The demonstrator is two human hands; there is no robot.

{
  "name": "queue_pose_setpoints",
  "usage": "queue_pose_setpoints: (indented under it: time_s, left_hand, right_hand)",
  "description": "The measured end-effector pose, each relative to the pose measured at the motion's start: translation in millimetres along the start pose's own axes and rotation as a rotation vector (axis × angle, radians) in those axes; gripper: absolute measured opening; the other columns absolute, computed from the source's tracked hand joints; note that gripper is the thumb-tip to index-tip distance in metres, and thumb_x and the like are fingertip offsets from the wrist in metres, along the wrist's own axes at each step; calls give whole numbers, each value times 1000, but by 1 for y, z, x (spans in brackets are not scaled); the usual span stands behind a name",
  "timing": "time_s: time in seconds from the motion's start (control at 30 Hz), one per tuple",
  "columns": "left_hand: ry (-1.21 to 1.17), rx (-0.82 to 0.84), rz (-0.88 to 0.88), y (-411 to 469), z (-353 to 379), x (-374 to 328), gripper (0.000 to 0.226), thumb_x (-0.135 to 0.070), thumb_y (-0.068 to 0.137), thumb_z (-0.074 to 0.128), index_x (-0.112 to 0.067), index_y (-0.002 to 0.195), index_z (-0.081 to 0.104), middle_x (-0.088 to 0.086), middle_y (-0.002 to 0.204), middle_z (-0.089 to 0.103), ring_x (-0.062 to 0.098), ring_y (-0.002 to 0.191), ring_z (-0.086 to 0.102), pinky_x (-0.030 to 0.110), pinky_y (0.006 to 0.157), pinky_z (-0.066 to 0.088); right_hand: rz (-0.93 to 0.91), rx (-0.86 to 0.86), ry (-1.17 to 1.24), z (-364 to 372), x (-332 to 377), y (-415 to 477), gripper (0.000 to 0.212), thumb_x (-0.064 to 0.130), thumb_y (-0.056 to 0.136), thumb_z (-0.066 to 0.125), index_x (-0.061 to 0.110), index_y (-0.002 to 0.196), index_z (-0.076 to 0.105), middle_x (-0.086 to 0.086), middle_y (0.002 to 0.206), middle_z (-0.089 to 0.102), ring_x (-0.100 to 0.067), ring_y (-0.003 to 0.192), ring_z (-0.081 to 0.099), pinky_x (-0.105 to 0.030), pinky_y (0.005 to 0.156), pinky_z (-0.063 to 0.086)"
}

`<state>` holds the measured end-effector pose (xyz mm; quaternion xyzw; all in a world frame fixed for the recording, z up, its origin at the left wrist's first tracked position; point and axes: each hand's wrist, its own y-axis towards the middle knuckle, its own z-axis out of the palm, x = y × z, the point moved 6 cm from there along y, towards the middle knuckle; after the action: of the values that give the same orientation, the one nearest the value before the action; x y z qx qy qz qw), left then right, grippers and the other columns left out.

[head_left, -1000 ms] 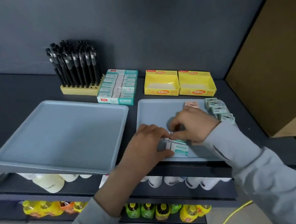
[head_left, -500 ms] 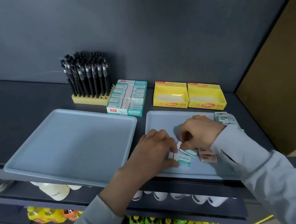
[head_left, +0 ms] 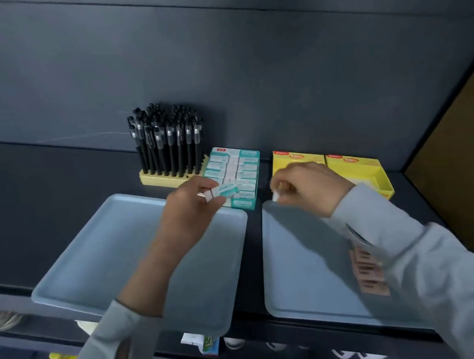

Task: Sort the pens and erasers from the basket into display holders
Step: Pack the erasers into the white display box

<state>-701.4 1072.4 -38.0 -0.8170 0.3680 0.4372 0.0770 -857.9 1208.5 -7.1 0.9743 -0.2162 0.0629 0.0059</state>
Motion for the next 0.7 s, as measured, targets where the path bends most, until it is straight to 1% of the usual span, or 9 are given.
queue_pose_setpoints:
  time_s: [0.1,0.17,0.27,0.33,0.4,0.47,0.53,0.63,0.7]
  left_hand:
    - [32,-23,-37,13,-11,16,24,-23,85,71,-19,109,67,-12,73,55,6,69,50,21,68,36]
    - [77,-24,-25,16,-16,22,23,-25,84,72,-20,106,69,-8,76,59,10,75,53,21,69,35]
    - [101,-23,14,16,-20,30,21,-23,82,75,-21,102,69,-9,85,60,11,81,60,18,65,36]
    - [98,-21,23,17,-22,36,22,-21,80,76,-20,101,70,-8,90,60,10,82,59,14,65,37]
    - [102,-14,45,19,-21,39,24,-19,78,77,-20,101,71,-5,95,60,9,80,58,11,67,37]
    - [98,-9,75,21,-20,39,25,-19,77,78,-20,102,72,-3,96,58,4,75,55,3,65,35]
    - [92,6,104,22,-17,36,26,-18,77,79,-19,102,72,-4,92,56,-1,69,50,6,63,34]
    - [56,19,149,25,-10,25,27,-15,76,80,-16,102,73,-3,90,55,0,66,50,13,66,35]
    - [30,26,196,29,-3,17,28,-13,74,80,-15,101,73,-8,85,52,-1,65,51,9,65,37]
  right_hand:
    - [-60,-129,45,4,23,39,23,23,87,65,20,110,68,-5,107,64,-26,103,56,-34,85,46]
    - [-62,-109,30,21,31,60,29,24,86,67,22,115,68,-5,110,64,-27,106,55,-36,86,48]
    - [-36,-97,61,39,30,77,33,23,83,73,21,115,69,-4,112,66,-24,101,59,-30,83,48]
    - [-25,-120,158,38,28,82,33,21,78,77,19,110,70,-1,104,68,-17,90,59,-23,75,41]
    - [-30,-121,218,40,26,85,30,19,76,80,17,104,69,1,98,66,-16,88,60,-20,73,37]
    - [-40,-119,202,42,24,85,24,19,78,79,16,100,71,0,101,61,-18,93,59,-20,75,36]
    - [-39,-132,201,41,20,83,19,20,82,75,16,101,74,-1,106,58,-18,98,56,-21,82,38]
    - [-49,-204,370,28,22,73,14,25,90,67,19,99,75,2,100,63,-14,91,57,-26,84,45]
    - [-73,-97,592,28,29,67,11,26,89,68,21,98,72,3,97,69,-11,86,62,-26,82,48]
